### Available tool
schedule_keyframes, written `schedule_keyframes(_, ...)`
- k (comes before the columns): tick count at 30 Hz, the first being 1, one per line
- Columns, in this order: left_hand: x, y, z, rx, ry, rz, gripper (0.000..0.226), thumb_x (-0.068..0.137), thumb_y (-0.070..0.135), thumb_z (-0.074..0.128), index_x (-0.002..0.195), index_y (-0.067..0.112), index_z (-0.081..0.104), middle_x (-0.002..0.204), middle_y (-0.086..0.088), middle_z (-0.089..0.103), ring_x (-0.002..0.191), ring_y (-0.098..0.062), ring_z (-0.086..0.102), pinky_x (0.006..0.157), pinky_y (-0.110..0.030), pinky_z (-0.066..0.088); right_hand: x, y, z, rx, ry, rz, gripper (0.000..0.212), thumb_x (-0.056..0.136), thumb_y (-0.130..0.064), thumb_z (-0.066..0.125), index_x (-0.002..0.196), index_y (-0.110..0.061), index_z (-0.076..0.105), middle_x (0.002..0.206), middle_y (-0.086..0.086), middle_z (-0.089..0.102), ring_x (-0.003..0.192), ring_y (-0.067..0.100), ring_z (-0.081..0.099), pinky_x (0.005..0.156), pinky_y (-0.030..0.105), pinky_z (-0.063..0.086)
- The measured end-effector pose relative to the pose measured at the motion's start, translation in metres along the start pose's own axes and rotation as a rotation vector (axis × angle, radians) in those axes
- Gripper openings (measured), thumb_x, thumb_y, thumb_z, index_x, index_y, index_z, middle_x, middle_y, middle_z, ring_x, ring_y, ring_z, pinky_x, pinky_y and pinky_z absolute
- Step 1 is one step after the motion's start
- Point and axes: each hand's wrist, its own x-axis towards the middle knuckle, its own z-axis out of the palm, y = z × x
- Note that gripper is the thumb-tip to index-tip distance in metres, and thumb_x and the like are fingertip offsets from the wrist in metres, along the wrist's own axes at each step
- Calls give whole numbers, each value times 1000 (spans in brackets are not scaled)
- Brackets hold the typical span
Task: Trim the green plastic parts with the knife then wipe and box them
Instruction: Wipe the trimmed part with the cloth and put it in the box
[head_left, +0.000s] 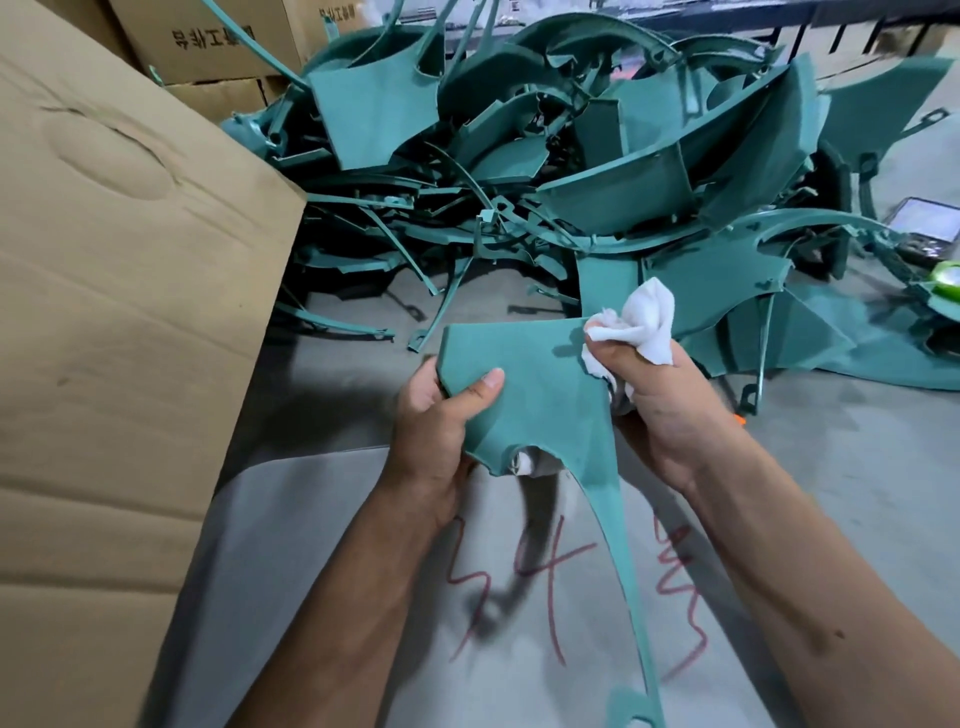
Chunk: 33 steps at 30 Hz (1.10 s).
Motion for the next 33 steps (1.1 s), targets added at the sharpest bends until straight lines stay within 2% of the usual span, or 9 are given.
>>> schedule_keyframes(4, 0, 1, 3, 4, -3, 2, 47, 77, 12, 73, 121, 0, 65, 113, -19, 75, 98, -35, 74, 77, -39, 61, -1, 1, 0, 113, -48, 11, 9, 87, -23, 76, 79, -27, 77, 89, 6, 67, 86, 21, 70, 80, 34, 62)
schedule_keyframes(10, 4, 1, -1, 73, 38, 62, 26, 90, -5, 67, 115, 2, 67, 106, -15, 77, 89, -26, 74, 69, -32, 60, 3, 10, -2, -382, 12, -78, 46, 107, -18, 57, 69, -40, 71, 75, -26, 61, 74, 0, 54, 75, 28, 43)
schedule_keyframes(15, 6, 0, -2, 87, 68, 78, 21, 90, -5, 67, 109, 5, 68, 105, -16, 77, 89, -27, 74, 71, -34, 61, 2, 16, -3, -408, -28, -65, 16, 102, -54, 56, 94, -57, 69, 101, -25, 68, 90, -1, 66, 82, 31, 57)
schedule_keyframes(18, 8, -3, -3, 75, 116, 94, 20, 90, -5, 68, 108, 4, 67, 104, -16, 77, 89, -28, 74, 71, -35, 61, 3, 16, -2, -162, -89, 73, 69, 83, -82, 61, 135, -37, 65, 129, 3, 74, 117, 19, 71, 96, 36, 59)
schedule_keyframes(22, 12, -4, -3, 60, 149, 130, 32, 84, 2, 74, 115, 0, 66, 107, -17, 76, 95, -34, 74, 78, -41, 61, 5, 3, 3, 112, -64, 152, 91, 86, -92, 27, 93, -22, 86, 99, 4, 80, 93, 16, 78, 77, 26, 61)
schedule_keyframes(24, 12, -4, -2, 56, 160, 141, 42, 76, 11, 76, 116, 0, 66, 108, -18, 76, 99, -38, 73, 82, -46, 62, 4, 2, -3, 286, -122, 157, 100, 87, -91, 22, 106, -13, 82, 104, 10, 79, 99, 20, 77, 82, 33, 62)
schedule_keyframes(26, 13, -5, -3, 81, 161, 148, 45, 74, 14, 76, 117, 2, 65, 109, -17, 76, 100, -39, 73, 85, -51, 61, 2, 4, -2, 328, -77, 164, 84, 97, -79, 35, 122, -8, 71, 116, 16, 76, 107, 25, 75, 83, 37, 62)
schedule_keyframes(29, 14, -6, -1, 143, 132, 164, 46, 75, 16, 76, 118, 3, 64, 110, -16, 75, 100, -38, 73, 86, -54, 61, 7, 16, -1, 216, 81, 103, 46, 111, -37, 44, 85, -17, 77, 89, 7, 78, 77, 18, 77, 63, 29, 62)
schedule_keyframes(33, 14, -5, -2, 121, 90, 158, 46, 77, 14, 76, 119, 1, 63, 110, -18, 75, 99, -40, 73, 82, -51, 62, 7, 19, 2, 156, 105, 101, 39, 106, -41, 53, 105, -11, 78, 106, 14, 78, 93, 26, 78, 75, 37, 64)
